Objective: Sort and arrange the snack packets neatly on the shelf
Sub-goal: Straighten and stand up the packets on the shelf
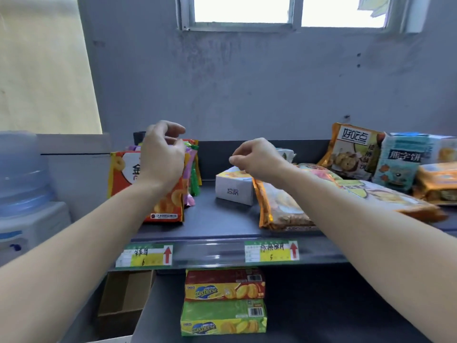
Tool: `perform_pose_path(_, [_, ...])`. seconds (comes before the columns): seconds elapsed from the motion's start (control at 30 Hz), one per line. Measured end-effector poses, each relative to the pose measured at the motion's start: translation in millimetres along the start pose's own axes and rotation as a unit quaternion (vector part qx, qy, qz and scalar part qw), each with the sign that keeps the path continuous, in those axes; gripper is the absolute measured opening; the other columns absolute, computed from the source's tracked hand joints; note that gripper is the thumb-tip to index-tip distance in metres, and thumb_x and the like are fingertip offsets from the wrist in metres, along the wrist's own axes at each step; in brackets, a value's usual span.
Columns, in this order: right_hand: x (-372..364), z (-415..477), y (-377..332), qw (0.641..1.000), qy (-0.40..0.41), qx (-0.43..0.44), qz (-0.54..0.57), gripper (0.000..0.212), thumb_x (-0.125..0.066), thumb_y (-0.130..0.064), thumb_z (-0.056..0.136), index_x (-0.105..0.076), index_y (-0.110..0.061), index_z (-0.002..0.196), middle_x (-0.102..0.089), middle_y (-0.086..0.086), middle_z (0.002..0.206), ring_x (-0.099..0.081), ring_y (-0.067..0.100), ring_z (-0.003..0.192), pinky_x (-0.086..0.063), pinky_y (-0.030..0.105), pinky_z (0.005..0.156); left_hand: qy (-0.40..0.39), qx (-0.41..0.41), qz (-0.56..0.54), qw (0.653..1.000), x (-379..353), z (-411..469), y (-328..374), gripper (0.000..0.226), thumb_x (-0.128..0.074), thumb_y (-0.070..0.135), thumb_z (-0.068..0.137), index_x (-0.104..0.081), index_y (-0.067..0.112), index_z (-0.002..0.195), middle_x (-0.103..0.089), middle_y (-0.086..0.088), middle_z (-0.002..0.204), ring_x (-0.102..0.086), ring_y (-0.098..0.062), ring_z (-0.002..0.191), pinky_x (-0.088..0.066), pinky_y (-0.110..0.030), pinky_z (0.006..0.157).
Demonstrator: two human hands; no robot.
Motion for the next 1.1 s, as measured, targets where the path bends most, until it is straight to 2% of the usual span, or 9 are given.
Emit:
perform_pose_path(0.13, [55.8,5.8,26.7,0.998,0.049,-0.022,0.014,0.014,-0.066,-0.019,0.085,-0.071,-0.007,0.089,-0.062,0.004,0.076,-0.057,0.017,0.073,-0.049,0.031,0.069,-0.069,0.001,-0.063,0.996,-42.8,-8.9,34.6,0.018,-0.052,0.000,0.088,-0.063,0.014,0.094,-0.060,0.005,0.082,-0.053,-0.002,0.071,-0.040,-0.002,0.059])
perform_pose_path(0.2, [85.5,5.3,40.1,0.997,0.069,-0.029,0.022,0.014,-0.065,-0.018,0.086,-0.071,-0.006,0.090,-0.064,0.006,0.078,-0.059,0.019,0.073,-0.052,0.033,0.071,-0.094,0.010,-0.076,0.993,-63.1,-11.9,47.7,0.017,-0.054,0.001,0.088,-0.063,0.014,0.094,-0.059,0.007,0.079,-0.051,-0.001,0.068,-0.039,-0.002,0.058])
perform_pose_path(0.27, [112.5,3.8,54.8,0.996,0.085,-0.034,0.019,0.012,-0.065,-0.019,0.087,-0.070,-0.009,0.089,-0.068,0.008,0.085,-0.065,0.024,0.083,-0.056,0.036,0.082,-0.130,0.031,-0.084,0.987,-87.1,-14.5,57.0,0.014,-0.055,0.003,0.088,-0.062,0.013,0.094,-0.059,0.003,0.082,-0.051,-0.002,0.068,-0.042,-0.008,0.062])
perform_pose_path(0.4, [154.2,0.1,85.5,0.995,0.093,-0.040,0.009,0.010,-0.063,-0.021,0.089,-0.069,-0.013,0.089,-0.070,0.007,0.091,-0.066,0.022,0.090,-0.055,0.039,0.087,-0.181,0.141,-0.121,0.966,-138.1,-18.8,62.2,0.014,-0.057,0.004,0.088,-0.058,0.016,0.080,-0.057,-0.003,0.079,-0.052,-0.012,0.068,-0.047,-0.024,0.066])
perform_pose_path(0.5, [168.3,4.1,102.6,0.996,0.080,-0.040,0.005,0.008,-0.062,-0.022,0.090,-0.067,-0.015,0.089,-0.068,0.005,0.092,-0.065,0.021,0.092,-0.055,0.038,0.087,-0.204,0.241,-0.140,0.939,-163.5,-27.2,56.9,0.007,-0.057,0.005,0.089,-0.058,0.011,0.084,-0.056,-0.008,0.082,-0.052,-0.016,0.066,-0.050,-0.024,0.058])
perform_pose_path(0.63, [184.9,16.8,121.8,0.998,0.061,-0.031,0.005,0.010,-0.062,-0.022,0.090,-0.067,-0.013,0.092,-0.066,0.004,0.094,-0.063,0.019,0.093,-0.054,0.035,0.087,-0.183,0.317,-0.147,0.919,-182.8,-36.5,49.2,0.003,-0.057,0.005,0.088,-0.057,0.007,0.085,-0.056,-0.016,0.099,-0.054,-0.018,0.068,-0.050,-0.025,0.059])
perform_pose_path(0.87, [202.5,40.2,143.3,0.998,0.049,-0.012,0.025,0.016,-0.061,-0.021,0.091,-0.068,-0.010,0.100,-0.063,0.003,0.093,-0.061,0.017,0.091,-0.053,0.030,0.085,-0.145,0.358,-0.146,0.911,-199.8,-44.4,51.1,0.007,-0.055,0.007,0.091,-0.055,0.004,0.084,-0.052,-0.012,0.091,-0.055,-0.021,0.074,-0.050,-0.026,0.061])
perform_pose_path(1.0, [195.5,46.7,150.4,0.999,0.027,-0.007,0.030,0.018,-0.061,-0.022,0.091,-0.067,-0.010,0.102,-0.061,0.000,0.087,-0.057,0.012,0.080,-0.048,0.019,0.067,-0.136,0.379,-0.132,0.906,-205.5,-46.4,50.2,0.006,-0.054,0.008,0.091,-0.053,0.004,0.086,-0.050,-0.015,0.100,-0.055,-0.022,0.076,-0.051,-0.027,0.061])
perform_pose_path(1.1, [188.3,50.9,152.1,1.000,0.009,-0.002,0.028,0.018,-0.061,-0.022,0.091,-0.068,-0.009,0.102,-0.062,0.001,0.090,-0.056,0.012,0.080,-0.045,0.018,0.063,-0.127,0.402,-0.134,0.897,-205.6,-44.3,45.6,0.013,-0.053,0.007,0.092,-0.050,0.002,0.103,-0.048,-0.018,0.102,-0.055,-0.023,0.077,-0.051,-0.026,0.059])
Point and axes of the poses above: each hand's wrist, its own z-axis towards the middle knuckle, its own x-axis out of the back of the hand, y = z × x, the point moved 8 cm from there along z, towards the middle knuckle
